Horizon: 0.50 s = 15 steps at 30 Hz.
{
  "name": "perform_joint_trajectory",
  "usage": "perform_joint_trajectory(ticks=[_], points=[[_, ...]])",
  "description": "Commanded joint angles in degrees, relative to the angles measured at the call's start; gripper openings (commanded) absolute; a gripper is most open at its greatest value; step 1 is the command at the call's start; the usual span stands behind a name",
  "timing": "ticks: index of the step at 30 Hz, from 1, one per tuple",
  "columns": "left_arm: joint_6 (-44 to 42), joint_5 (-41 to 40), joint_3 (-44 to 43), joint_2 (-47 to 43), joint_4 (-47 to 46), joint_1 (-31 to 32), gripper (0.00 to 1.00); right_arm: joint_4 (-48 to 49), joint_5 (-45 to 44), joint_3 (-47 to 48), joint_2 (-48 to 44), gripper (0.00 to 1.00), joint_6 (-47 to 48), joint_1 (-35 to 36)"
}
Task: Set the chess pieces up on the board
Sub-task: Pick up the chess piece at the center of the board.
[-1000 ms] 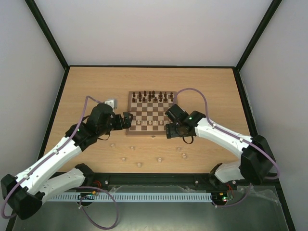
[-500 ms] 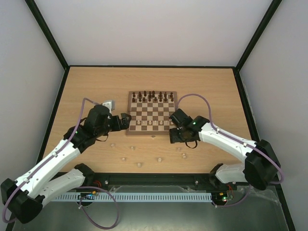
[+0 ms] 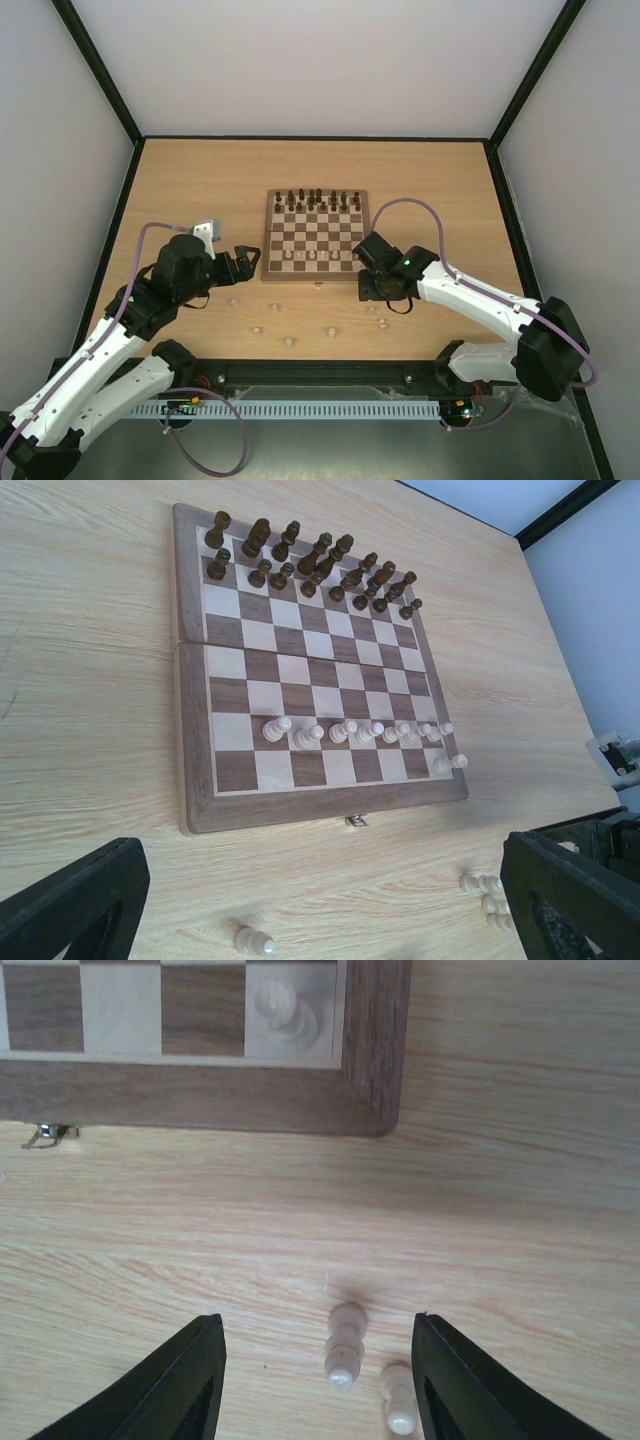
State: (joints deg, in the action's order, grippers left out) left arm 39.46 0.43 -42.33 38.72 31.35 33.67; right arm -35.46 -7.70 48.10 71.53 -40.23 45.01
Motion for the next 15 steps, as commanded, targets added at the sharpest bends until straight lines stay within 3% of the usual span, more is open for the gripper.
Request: perform_joint_trajectory(ticks=[1, 15], points=[[0.4, 0.9, 0.6, -1.2, 2.2, -0.4, 0.99, -4.2, -2.8, -1.2, 0.5, 0.5, -3.6, 2.5], [-0.2, 1.8, 0.8, -1.4, 1.8, -0.4, 0.99, -3.5, -2.6, -5.1, 2.1, 0.27, -6.7, 5.8]])
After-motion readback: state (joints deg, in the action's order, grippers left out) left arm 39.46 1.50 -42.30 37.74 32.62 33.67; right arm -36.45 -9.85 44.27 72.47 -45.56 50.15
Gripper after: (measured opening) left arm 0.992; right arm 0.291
